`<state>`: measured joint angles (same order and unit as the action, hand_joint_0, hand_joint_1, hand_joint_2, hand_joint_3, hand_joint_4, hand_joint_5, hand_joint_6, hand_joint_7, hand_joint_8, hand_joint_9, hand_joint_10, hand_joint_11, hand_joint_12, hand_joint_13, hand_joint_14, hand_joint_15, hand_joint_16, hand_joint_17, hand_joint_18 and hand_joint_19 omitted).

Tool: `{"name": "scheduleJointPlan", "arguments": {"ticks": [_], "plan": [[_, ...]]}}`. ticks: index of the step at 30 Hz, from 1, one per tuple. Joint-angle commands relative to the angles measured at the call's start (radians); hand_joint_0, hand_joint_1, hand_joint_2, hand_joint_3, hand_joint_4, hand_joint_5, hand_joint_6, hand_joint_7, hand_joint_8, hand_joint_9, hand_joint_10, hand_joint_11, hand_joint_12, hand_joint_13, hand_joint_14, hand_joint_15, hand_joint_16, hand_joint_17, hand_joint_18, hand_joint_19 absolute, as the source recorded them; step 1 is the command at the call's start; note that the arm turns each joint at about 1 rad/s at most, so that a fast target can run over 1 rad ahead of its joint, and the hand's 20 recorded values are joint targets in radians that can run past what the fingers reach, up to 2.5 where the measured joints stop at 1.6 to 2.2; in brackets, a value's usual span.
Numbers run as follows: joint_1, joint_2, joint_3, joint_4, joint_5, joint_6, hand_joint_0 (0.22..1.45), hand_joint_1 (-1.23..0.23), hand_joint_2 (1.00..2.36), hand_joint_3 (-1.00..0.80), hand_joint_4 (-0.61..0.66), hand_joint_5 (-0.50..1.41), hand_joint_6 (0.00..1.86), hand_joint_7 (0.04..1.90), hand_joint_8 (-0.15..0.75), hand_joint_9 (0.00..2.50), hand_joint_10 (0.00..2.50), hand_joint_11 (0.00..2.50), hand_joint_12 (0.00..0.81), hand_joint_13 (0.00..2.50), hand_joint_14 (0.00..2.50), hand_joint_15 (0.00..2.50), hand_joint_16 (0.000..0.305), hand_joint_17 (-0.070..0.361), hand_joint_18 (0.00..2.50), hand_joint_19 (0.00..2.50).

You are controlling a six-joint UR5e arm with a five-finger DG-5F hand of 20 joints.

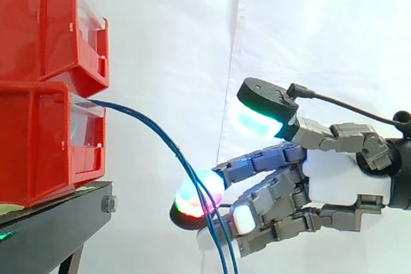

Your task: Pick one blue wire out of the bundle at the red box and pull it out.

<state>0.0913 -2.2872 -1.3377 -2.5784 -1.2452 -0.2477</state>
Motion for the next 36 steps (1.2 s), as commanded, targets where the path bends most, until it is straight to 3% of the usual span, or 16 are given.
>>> {"name": "scheduleJointPlan", "arguments": {"ticks": [1, 8, 16, 36], "plan": [[0.021, -0.032, 0.005, 0.05, 0.001, -0.015, 0.54, -0.52, 1.01, -0.43, 0.42, -0.11, 0.5, 0.92, 0.355, 1.1, 0.01, 0.5, 0.414, 0.66, 0.01, 0.26, 0.056, 0.125, 0.51, 0.33], [0.033, -0.047, 0.008, 0.11, 0.01, -0.012, 0.53, -0.53, 1.01, -0.43, 0.4, -0.11, 0.5, 0.94, 0.339, 1.07, 0.02, 0.59, 0.42, 0.63, 0.01, 0.27, 0.056, 0.127, 0.49, 0.32], [0.047, -0.049, 0.009, 0.116, 0.01, -0.015, 0.53, -0.54, 1.01, -0.43, 0.4, -0.11, 0.5, 0.96, 0.338, 1.06, 0.01, 0.62, 0.423, 0.63, 0.01, 0.27, 0.057, 0.128, 0.48, 0.32], [0.044, -0.049, 0.009, 0.127, 0.009, -0.015, 0.54, -0.58, 1.01, -0.41, 0.38, -0.11, 0.5, 1.03, 0.337, 1.02, 0.01, 0.6, 0.416, 0.63, 0.01, 0.28, 0.056, 0.126, 0.5, 0.32]]}}
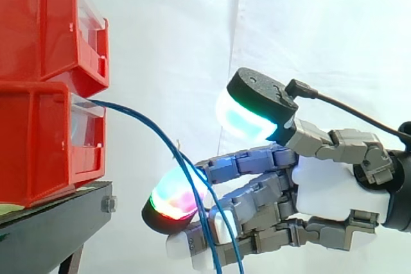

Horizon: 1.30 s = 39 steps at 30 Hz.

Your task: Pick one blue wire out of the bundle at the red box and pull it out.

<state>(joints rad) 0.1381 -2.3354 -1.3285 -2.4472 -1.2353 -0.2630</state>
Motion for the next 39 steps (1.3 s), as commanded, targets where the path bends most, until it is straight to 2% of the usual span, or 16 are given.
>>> {"name": "scheduleJointPlan", "arguments": {"ticks": [1, 8, 12, 17, 25, 31, 35, 36, 39], "plan": [[-0.003, -0.001, 0.0, -0.004, -0.001, 0.001, 0.55, -0.59, 1.01, -0.4, 0.38, -0.11, 0.5, 1.04, 0.337, 1.01, 0.01, 0.6, 0.416, 0.64, 0.01, 0.28, 0.056, 0.126, 0.5, 0.33], [-0.005, 0.001, 0.0, 0.001, -0.004, 0.001, 0.59, -0.66, 1.02, -0.28, 0.25, -0.1, 0.5, 1.26, 0.335, 0.99, 0.02, 0.61, 0.41, 0.65, 0.01, 0.28, 0.055, 0.123, 0.52, 0.33], [-0.006, 0.001, 0.0, 0.001, -0.006, 0.001, 0.6, -0.67, 1.02, -0.24, 0.24, -0.12, 0.59, 1.13, 0.333, 0.98, 0.01, 0.62, 0.411, 0.65, 0.01, 0.29, 0.054, 0.122, 0.53, 0.34], [-0.005, 0.001, 0.012, 0.001, -0.006, -0.001, 0.59, -0.67, 1.01, -0.28, 0.26, -0.13, 0.6, 1.1, 0.331, 0.96, 0.01, 0.62, 0.411, 0.66, 0.01, 0.3, 0.055, 0.123, 0.53, 0.34], [-0.005, 0.001, 0.012, 0.001, -0.006, -0.001, 0.58, -0.66, 1.01, -0.33, 0.27, -0.11, 0.56, 1.16, 0.335, 0.96, 0.01, 0.61, 0.413, 0.66, 0.01, 0.3, 0.055, 0.124, 0.53, 0.35], [0.003, -0.001, 0.015, 0.002, -0.001, -0.007, 0.57, -0.66, 1.01, -0.34, 0.28, -0.11, 0.51, 1.22, 0.337, 0.96, 0.01, 0.62, 0.416, 0.66, 0.01, 0.29, 0.055, 0.125, 0.54, 0.34], [0.008, -0.03, 0.02, 0.036, 0.002, -0.01, 0.57, -0.65, 1.01, -0.34, 0.29, -0.11, 0.5, 1.22, 0.334, 0.96, 0.01, 0.61, 0.416, 0.66, 0.01, 0.3, 0.055, 0.125, 0.54, 0.35], [0.008, -0.047, 0.034, 0.06, 0.0, -0.007, 0.57, -0.65, 1.01, -0.34, 0.29, -0.11, 0.5, 1.21, 0.338, 0.96, 0.01, 0.61, 0.415, 0.66, 0.01, 0.29, 0.055, 0.125, 0.54, 0.34], [0.006, -0.056, 0.042, 0.085, -0.001, 0.013, 0.57, -0.65, 1.01, -0.34, 0.3, -0.11, 0.5, 1.2, 0.337, 0.96, 0.01, 0.61, 0.415, 0.66, 0.01, 0.29, 0.055, 0.125, 0.54, 0.35]]}}
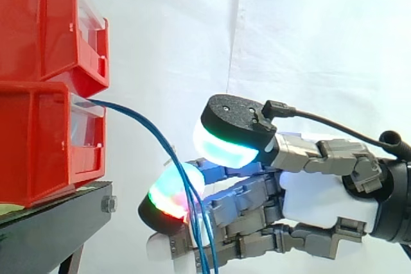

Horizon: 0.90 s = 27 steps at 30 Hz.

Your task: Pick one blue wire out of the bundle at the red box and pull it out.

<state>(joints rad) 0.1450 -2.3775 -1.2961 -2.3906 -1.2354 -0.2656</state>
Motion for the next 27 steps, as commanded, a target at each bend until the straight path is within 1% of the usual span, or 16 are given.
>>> {"name": "scheduleJointPlan", "arguments": {"ticks": [1, 3, 8, 12, 16, 17, 18, 19, 22, 27], "plan": [[-0.001, -0.014, 0.009, 0.03, -0.001, 0.023, 0.57, -0.65, 1.01, -0.34, 0.3, -0.11, 0.5, 1.21, 0.336, 0.96, 0.01, 0.6, 0.416, 0.66, 0.01, 0.3, 0.055, 0.125, 0.53, 0.34], [0.001, -0.014, 0.009, 0.028, -0.004, 0.04, 0.57, -0.65, 1.01, -0.32, 0.26, -0.1, 0.51, 1.24, 0.337, 0.96, 0.02, 0.61, 0.414, 0.66, 0.01, 0.3, 0.055, 0.124, 0.54, 0.35], [-0.004, -0.014, 0.009, 0.025, -0.021, 0.1, 0.59, -0.65, 1.01, -0.28, 0.23, -0.12, 0.6, 1.13, 0.337, 0.96, 0.01, 0.62, 0.413, 0.67, 0.01, 0.3, 0.055, 0.123, 0.54, 0.35], [-0.005, -0.012, 0.009, 0.025, -0.029, 0.132, 0.6, -0.66, 1.02, -0.25, 0.22, -0.14, 0.64, 1.07, 0.334, 0.96, 0.01, 0.62, 0.411, 0.68, 0.01, 0.3, 0.055, 0.123, 0.55, 0.36], [-0.004, -0.012, 0.009, 0.03, -0.035, 0.14, 0.6, -0.66, 1.02, -0.21, 0.21, -0.16, 0.7, 0.99, 0.335, 0.95, 0.01, 0.63, 0.411, 0.68, 0.01, 0.3, 0.055, 0.124, 0.56, 0.35], [-0.002, -0.012, 0.009, 0.03, -0.035, 0.14, 0.61, -0.67, 1.02, -0.19, 0.21, -0.17, 0.74, 0.91, 0.338, 0.94, 0.01, 0.63, 0.413, 0.69, 0.01, 0.3, 0.056, 0.125, 0.58, 0.35], [0.001, -0.014, 0.009, 0.03, -0.035, 0.14, 0.61, -0.68, 1.02, -0.18, 0.21, -0.17, 0.76, 0.9, 0.345, 0.93, 0.01, 0.63, 0.418, 0.7, 0.01, 0.31, 0.056, 0.127, 0.59, 0.35], [-0.001, -0.014, 0.009, 0.03, -0.035, 0.14, 0.61, -0.69, 1.02, -0.16, 0.22, -0.19, 0.8, 0.84, 0.346, 0.93, 0.01, 0.63, 0.418, 0.7, 0.01, 0.31, 0.057, 0.127, 0.6, 0.35], [0.001, -0.012, 0.009, 0.031, -0.035, 0.14, 0.62, -0.69, 1.02, -0.14, 0.22, -0.2, 0.83, 0.83, 0.346, 0.93, 0.01, 0.65, 0.422, 0.71, 0.01, 0.31, 0.057, 0.128, 0.61, 0.35], [-0.001, -0.012, 0.023, 0.025, -0.033, 0.141, 0.63, -0.7, 1.02, -0.12, 0.21, -0.2, 0.84, 0.79, 0.345, 0.91, 0.01, 0.66, 0.421, 0.71, 0.01, 0.32, 0.057, 0.128, 0.63, 0.35]]}}
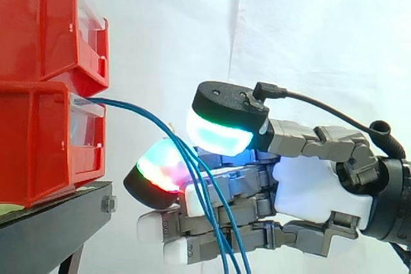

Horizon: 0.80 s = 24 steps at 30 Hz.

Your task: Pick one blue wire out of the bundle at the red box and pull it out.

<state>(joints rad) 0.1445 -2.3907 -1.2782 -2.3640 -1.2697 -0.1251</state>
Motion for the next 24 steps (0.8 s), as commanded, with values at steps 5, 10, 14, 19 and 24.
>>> {"name": "scheduleJointPlan", "arguments": {"ticks": [5, 10, 14, 19, 24], "plan": [[-0.005, 0.001, 0.014, -0.001, -0.002, 0.005, 0.64, -0.7, 1.02, -0.12, 0.21, -0.2, 0.86, 0.76, 0.346, 0.9, 0.01, 0.67, 0.419, 0.72, 0.01, 0.32, 0.056, 0.126, 0.64, 0.36], [-0.008, 0.001, 0.028, -0.015, -0.013, 0.018, 0.63, -0.69, 1.02, -0.15, 0.23, -0.21, 0.86, 0.76, 0.339, 0.89, 0.01, 0.68, 0.416, 0.72, 0.01, 0.34, 0.056, 0.126, 0.64, 0.37], [-0.009, 0.001, 0.028, -0.018, -0.014, 0.028, 0.56, -0.64, 1.01, -0.31, 0.22, -0.2, 0.86, 0.79, 0.349, 0.92, 0.01, 0.68, 0.424, 0.72, 0.01, 0.35, 0.057, 0.127, 0.62, 0.4], [-0.008, 0.001, 0.03, -0.018, -0.014, 0.036, 0.55, -0.64, 1.01, -0.37, 0.23, -0.19, 0.86, 0.82, 0.357, 0.95, 0.01, 0.69, 0.43, 0.72, 0.01, 0.34, 0.057, 0.129, 0.62, 0.4], [-0.009, 0.001, 0.03, -0.023, -0.014, 0.036, 0.57, -0.72, 1.01, -0.39, 0.23, -0.18, 0.92, 0.85, 0.355, 0.97, 0.01, 0.74, 0.426, 0.74, 0.01, 0.34, 0.056, 0.125, 0.64, 0.39]]}}
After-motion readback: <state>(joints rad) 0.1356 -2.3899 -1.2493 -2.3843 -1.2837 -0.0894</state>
